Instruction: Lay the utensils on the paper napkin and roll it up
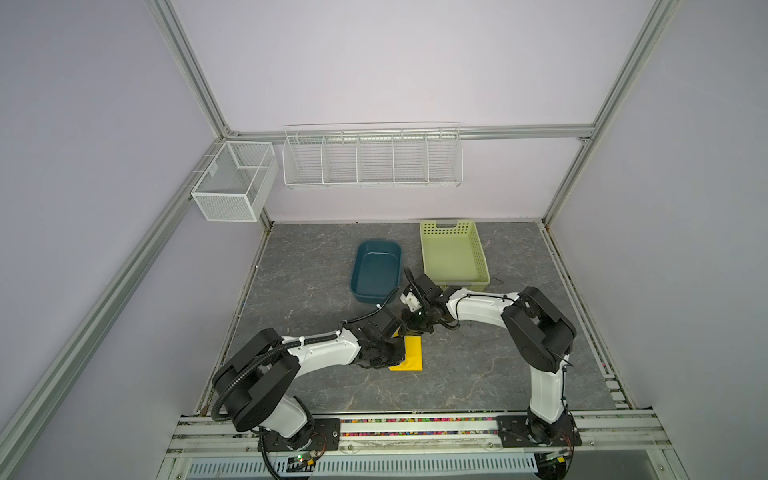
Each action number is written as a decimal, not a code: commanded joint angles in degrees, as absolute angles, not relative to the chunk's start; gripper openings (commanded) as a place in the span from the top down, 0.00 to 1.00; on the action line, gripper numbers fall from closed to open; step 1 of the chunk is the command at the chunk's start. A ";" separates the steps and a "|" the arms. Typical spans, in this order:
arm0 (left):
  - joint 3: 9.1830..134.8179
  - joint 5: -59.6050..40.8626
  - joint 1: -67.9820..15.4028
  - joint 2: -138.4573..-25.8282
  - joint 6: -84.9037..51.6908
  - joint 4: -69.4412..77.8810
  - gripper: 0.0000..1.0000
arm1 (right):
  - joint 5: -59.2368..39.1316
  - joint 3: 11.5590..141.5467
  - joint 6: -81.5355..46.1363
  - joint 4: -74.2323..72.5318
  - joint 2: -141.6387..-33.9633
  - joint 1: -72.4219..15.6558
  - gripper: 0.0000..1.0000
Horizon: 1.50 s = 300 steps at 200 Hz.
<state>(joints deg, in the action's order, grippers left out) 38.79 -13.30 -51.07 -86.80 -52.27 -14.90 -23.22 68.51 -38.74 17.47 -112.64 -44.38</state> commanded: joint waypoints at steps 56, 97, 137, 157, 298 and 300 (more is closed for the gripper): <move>37.36 -10.66 -51.29 -89.03 -52.92 -18.33 1.00 | -21.94 66.15 -37.61 22.32 -107.53 -47.81 0.91; 37.35 -10.51 -51.32 -88.86 -52.84 -18.68 1.00 | -19.65 66.74 -36.69 24.22 -109.80 -47.77 0.91; 37.18 -10.33 -51.29 -88.22 -53.03 -18.82 1.00 | -15.65 68.65 -35.15 26.60 -112.42 -47.37 0.92; 37.18 -10.37 -51.25 -88.16 -52.87 -18.97 1.00 | -15.31 69.21 -34.88 26.05 -113.42 -47.00 0.93; 37.18 -10.29 -51.31 -88.74 -53.15 -18.69 1.00 | -23.06 71.00 -36.72 22.88 -111.34 -45.26 0.92; 37.18 -10.29 -51.32 -88.74 -53.17 -18.62 1.00 | -23.12 70.83 -36.87 22.81 -111.11 -45.31 0.92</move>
